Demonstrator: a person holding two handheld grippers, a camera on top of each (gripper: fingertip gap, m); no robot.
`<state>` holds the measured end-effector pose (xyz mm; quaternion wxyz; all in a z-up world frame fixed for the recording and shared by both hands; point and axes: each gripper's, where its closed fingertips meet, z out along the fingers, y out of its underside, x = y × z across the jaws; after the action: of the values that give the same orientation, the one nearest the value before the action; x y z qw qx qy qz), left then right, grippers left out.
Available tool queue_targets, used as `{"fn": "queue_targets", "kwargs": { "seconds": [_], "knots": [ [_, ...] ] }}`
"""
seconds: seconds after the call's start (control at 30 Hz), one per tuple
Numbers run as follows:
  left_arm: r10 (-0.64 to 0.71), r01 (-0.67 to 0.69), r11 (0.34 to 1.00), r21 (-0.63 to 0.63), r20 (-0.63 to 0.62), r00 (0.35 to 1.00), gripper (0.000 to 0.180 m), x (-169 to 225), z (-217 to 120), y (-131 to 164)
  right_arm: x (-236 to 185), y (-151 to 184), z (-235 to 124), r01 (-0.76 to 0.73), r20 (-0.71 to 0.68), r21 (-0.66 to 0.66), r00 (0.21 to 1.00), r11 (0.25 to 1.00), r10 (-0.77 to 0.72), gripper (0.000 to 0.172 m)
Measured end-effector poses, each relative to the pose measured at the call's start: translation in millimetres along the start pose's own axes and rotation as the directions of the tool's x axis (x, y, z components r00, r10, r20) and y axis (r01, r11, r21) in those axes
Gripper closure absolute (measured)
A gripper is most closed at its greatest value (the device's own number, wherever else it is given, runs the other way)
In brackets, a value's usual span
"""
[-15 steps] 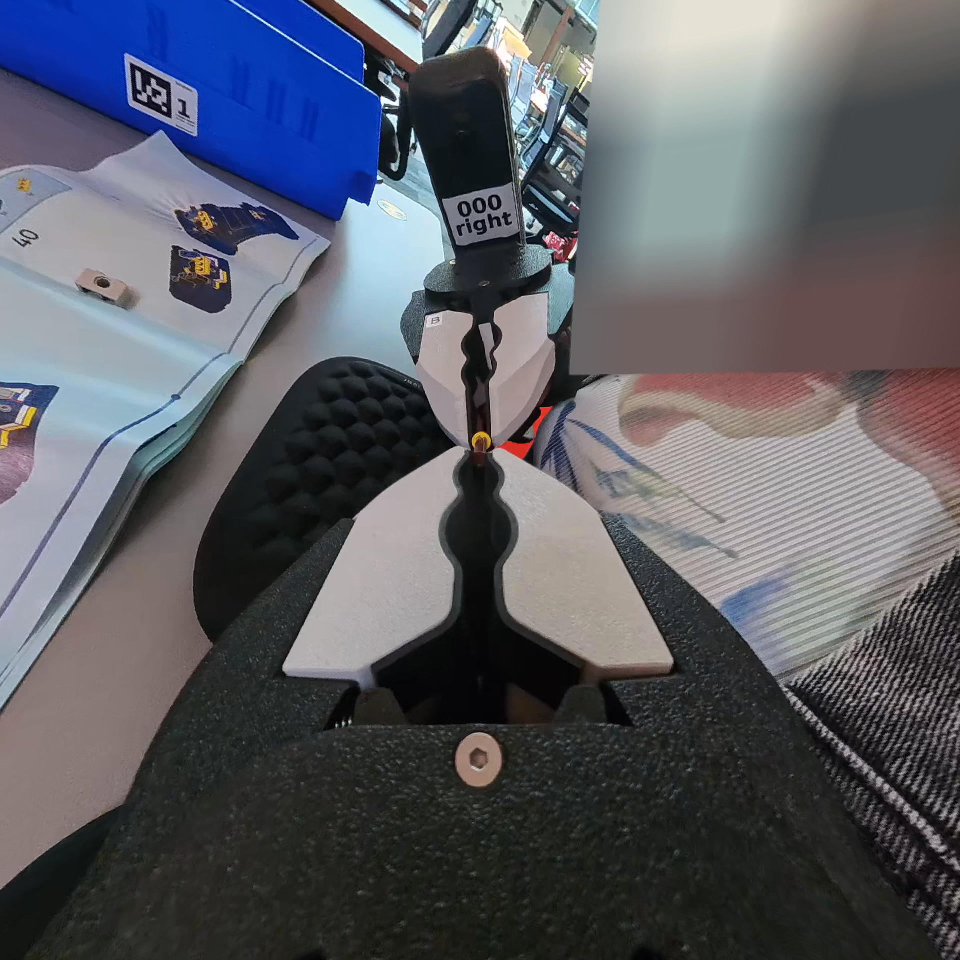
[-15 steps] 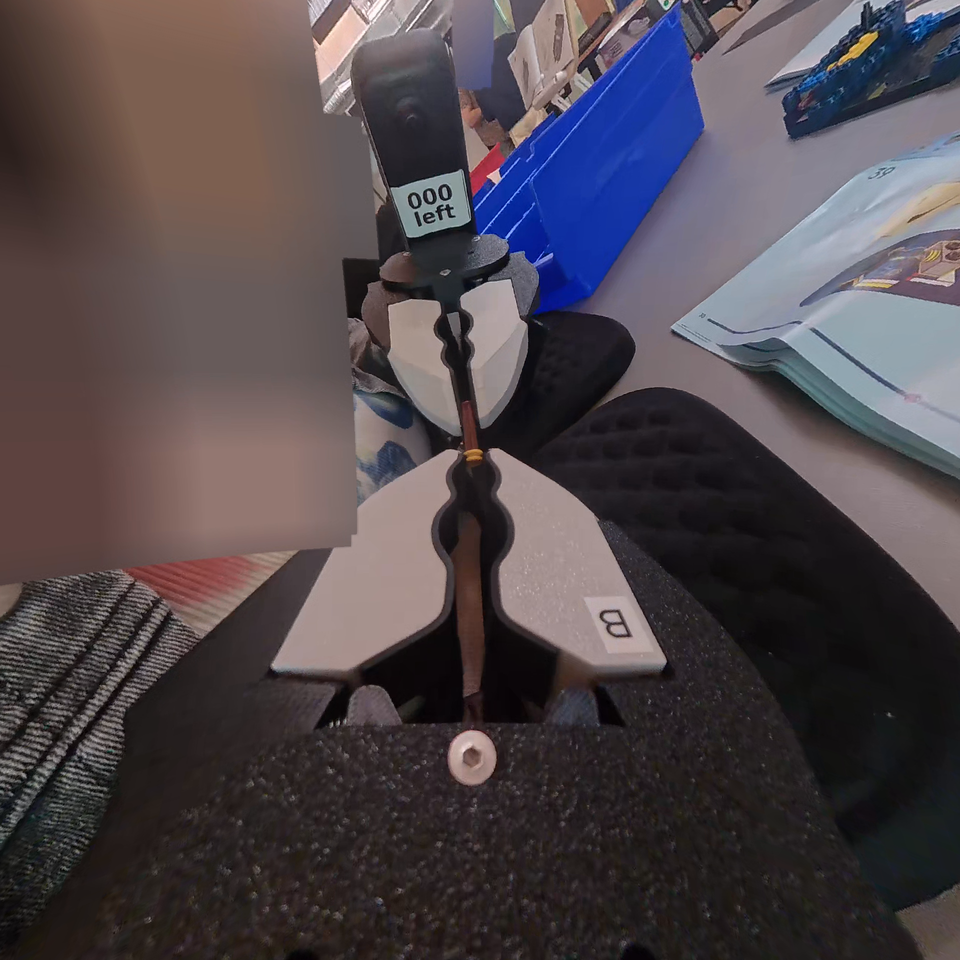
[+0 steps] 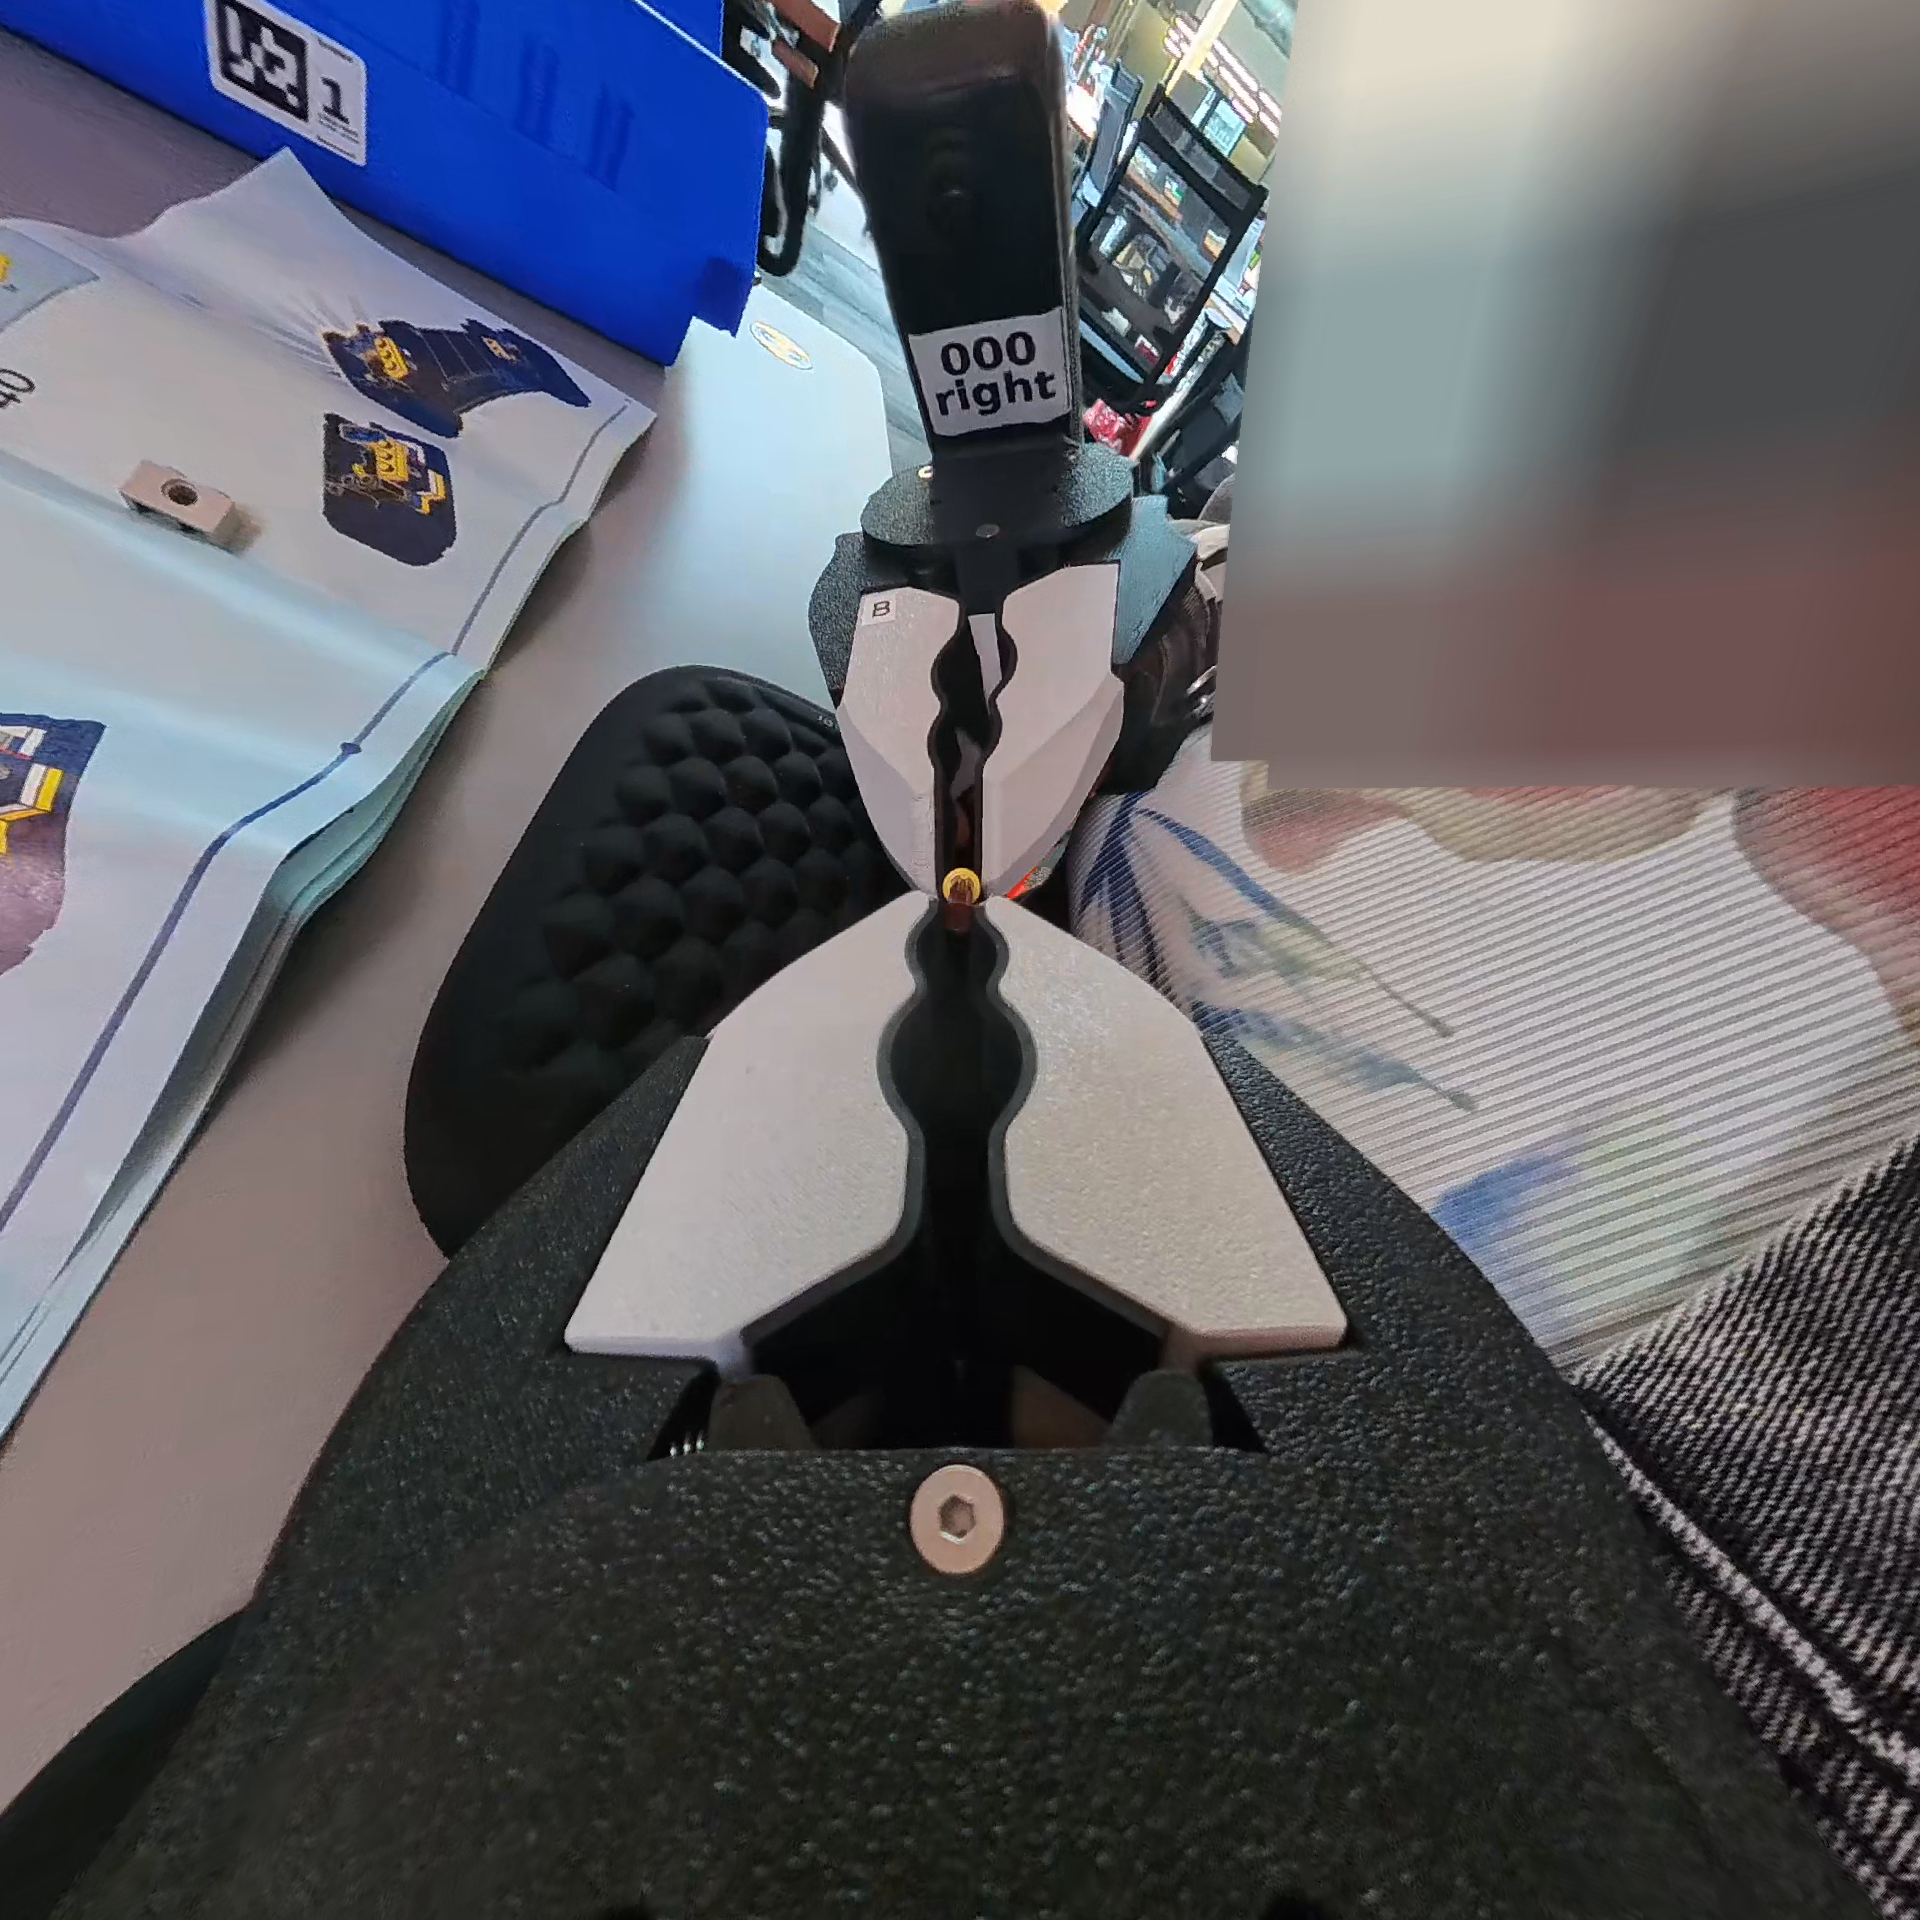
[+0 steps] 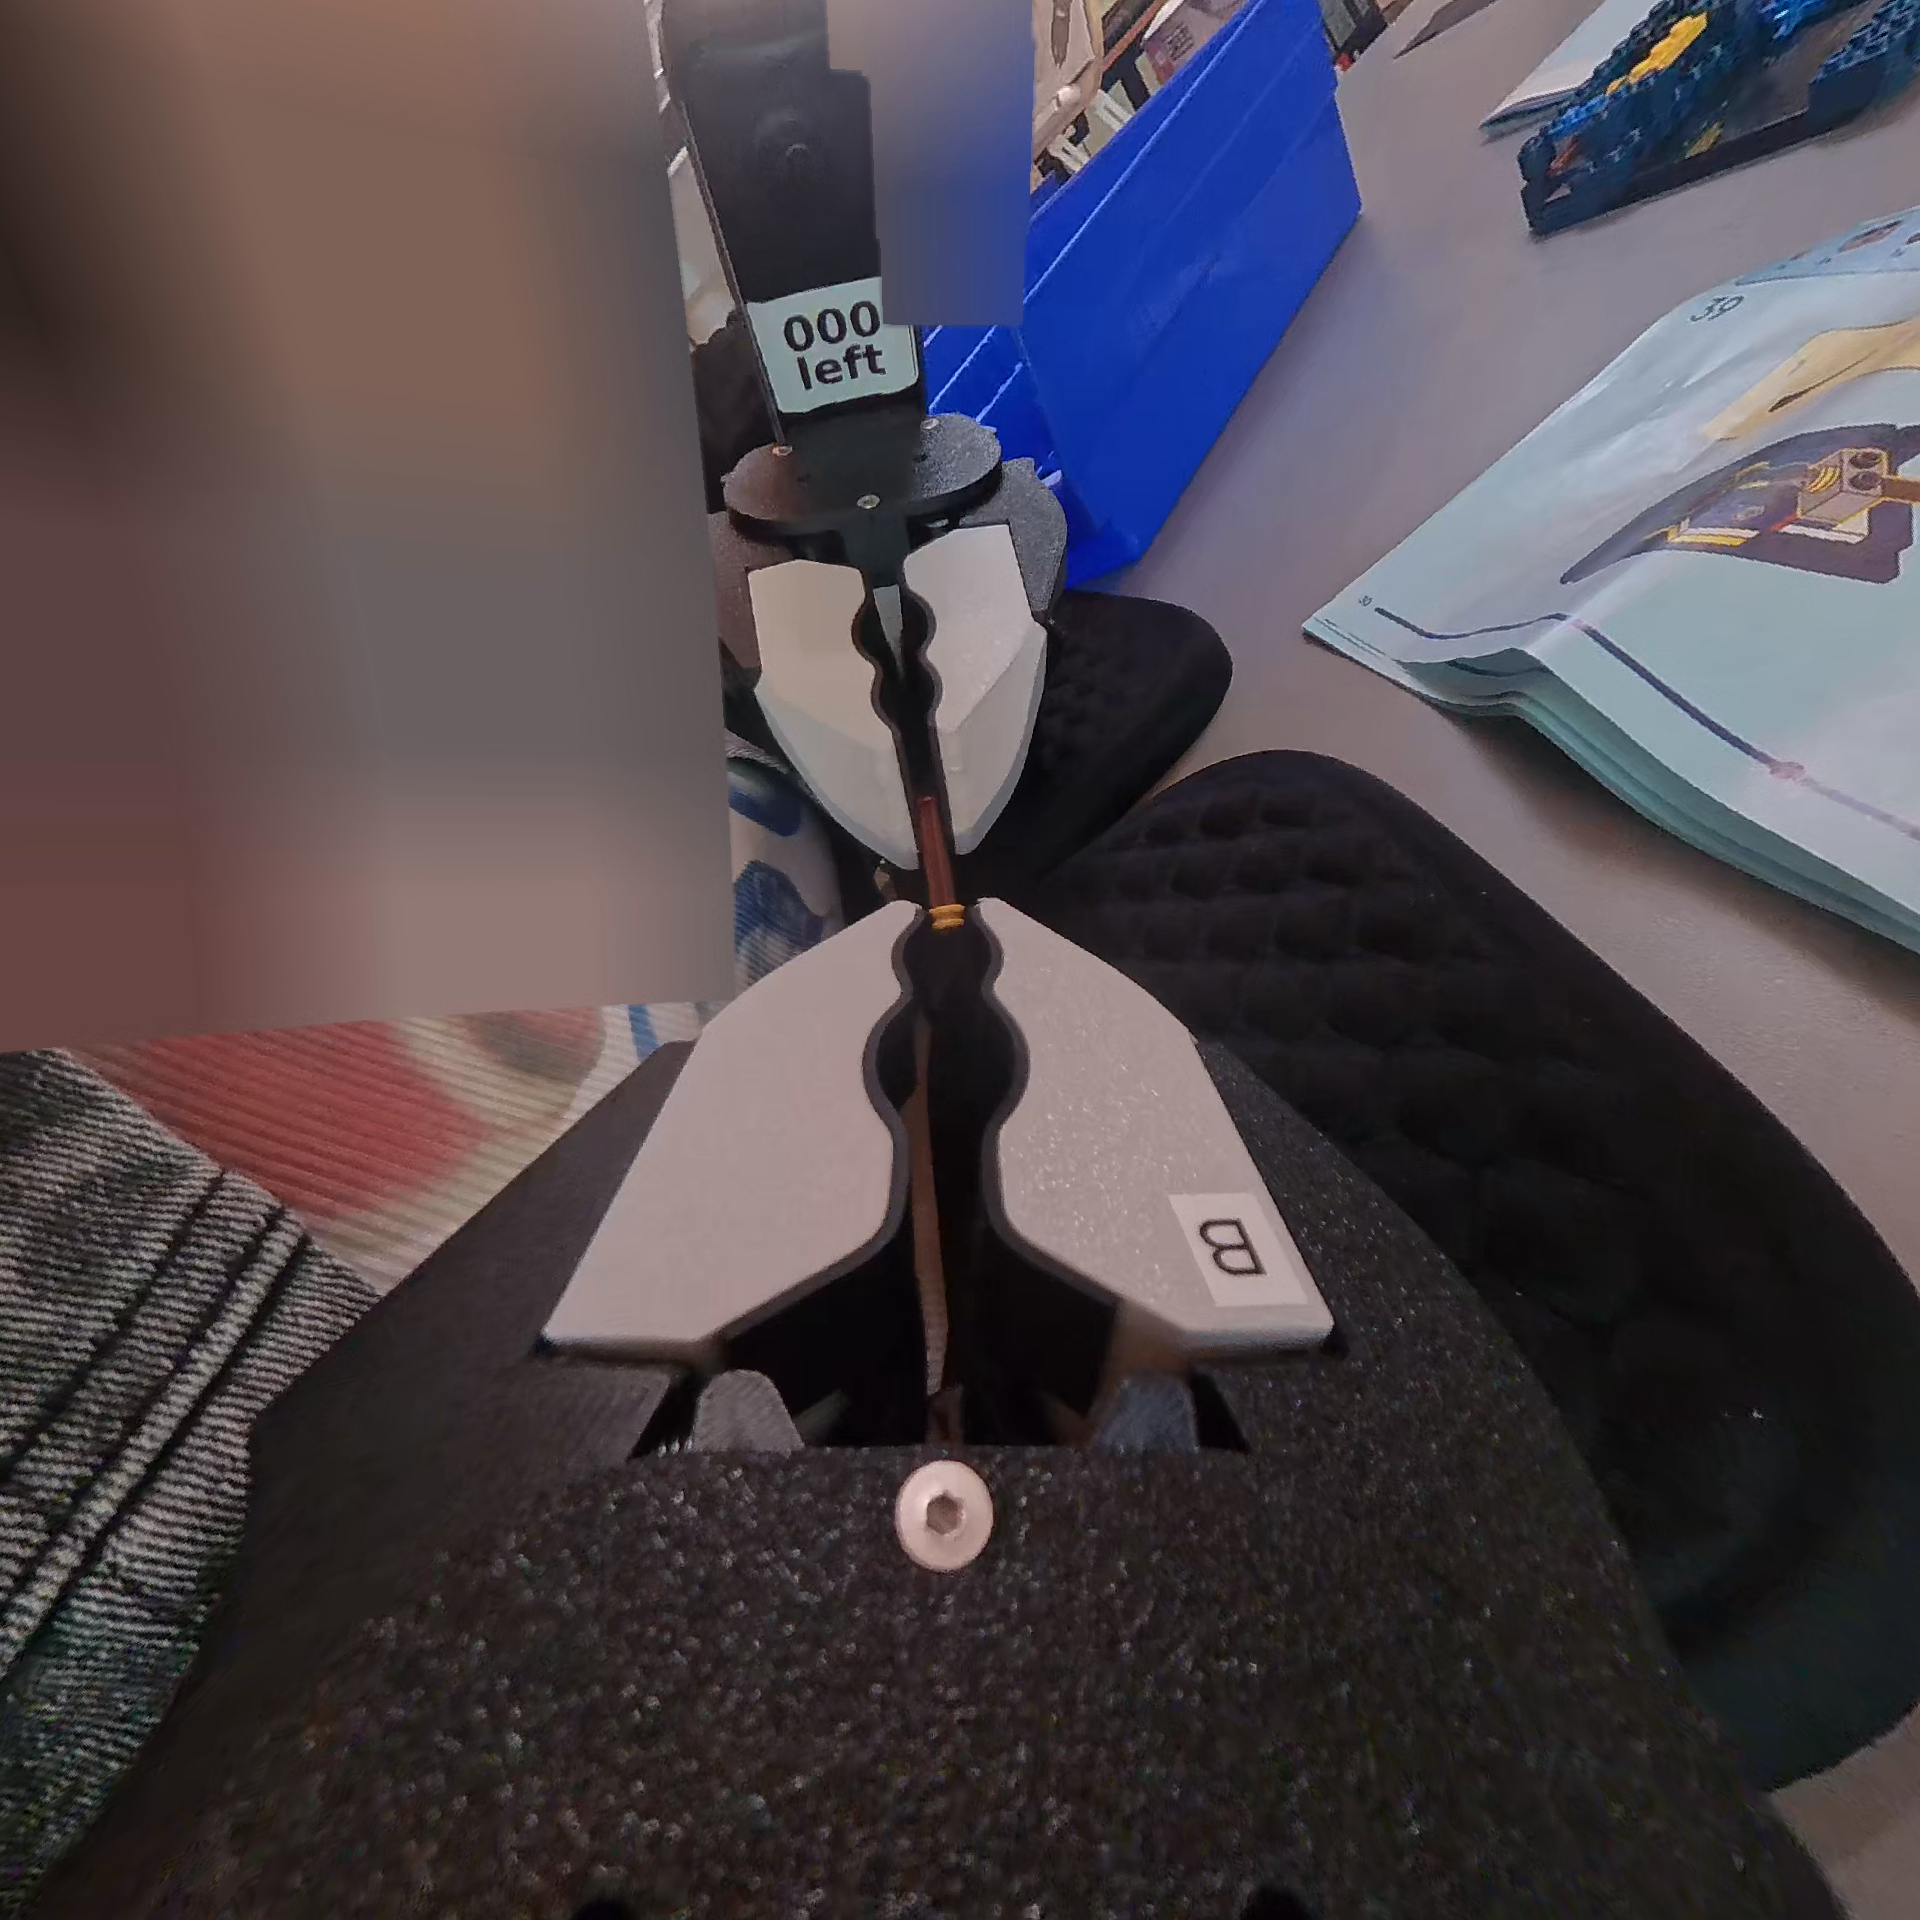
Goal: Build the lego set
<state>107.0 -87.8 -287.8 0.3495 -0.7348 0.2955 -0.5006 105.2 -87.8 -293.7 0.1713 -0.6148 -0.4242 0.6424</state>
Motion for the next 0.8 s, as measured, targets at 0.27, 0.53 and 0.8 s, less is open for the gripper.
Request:
{"fn": "queue_targets", "kwargs": {
  "seconds": [0.27,0.53,0.8],
  "knots": [
    [0.161,-0.162,0.987,0.01,0.074,0.984,0.176,-25.2,-14.3,-23.7,25.9,-23.2,8.2,0.445,-0.178,-0.247,0.853,0.861,-0.491,0.139],
    [0.245,-0.249,0.969,-0.005,0.189,0.951,0.176,-31.7,-19.1,-17.6,39.0,-19.9,19.4,0.591,-0.229,-0.331,0.706,0.735,-0.671,0.163],
    [0.353,-0.326,0.935,-0.14,0.28,0.893,0.177,-39.1,-13.2,-5.8,53.3,-10.1,17.7,0.677,-0.216,-0.501,0.505,0.539,-0.836,0.166]
  ]
}}
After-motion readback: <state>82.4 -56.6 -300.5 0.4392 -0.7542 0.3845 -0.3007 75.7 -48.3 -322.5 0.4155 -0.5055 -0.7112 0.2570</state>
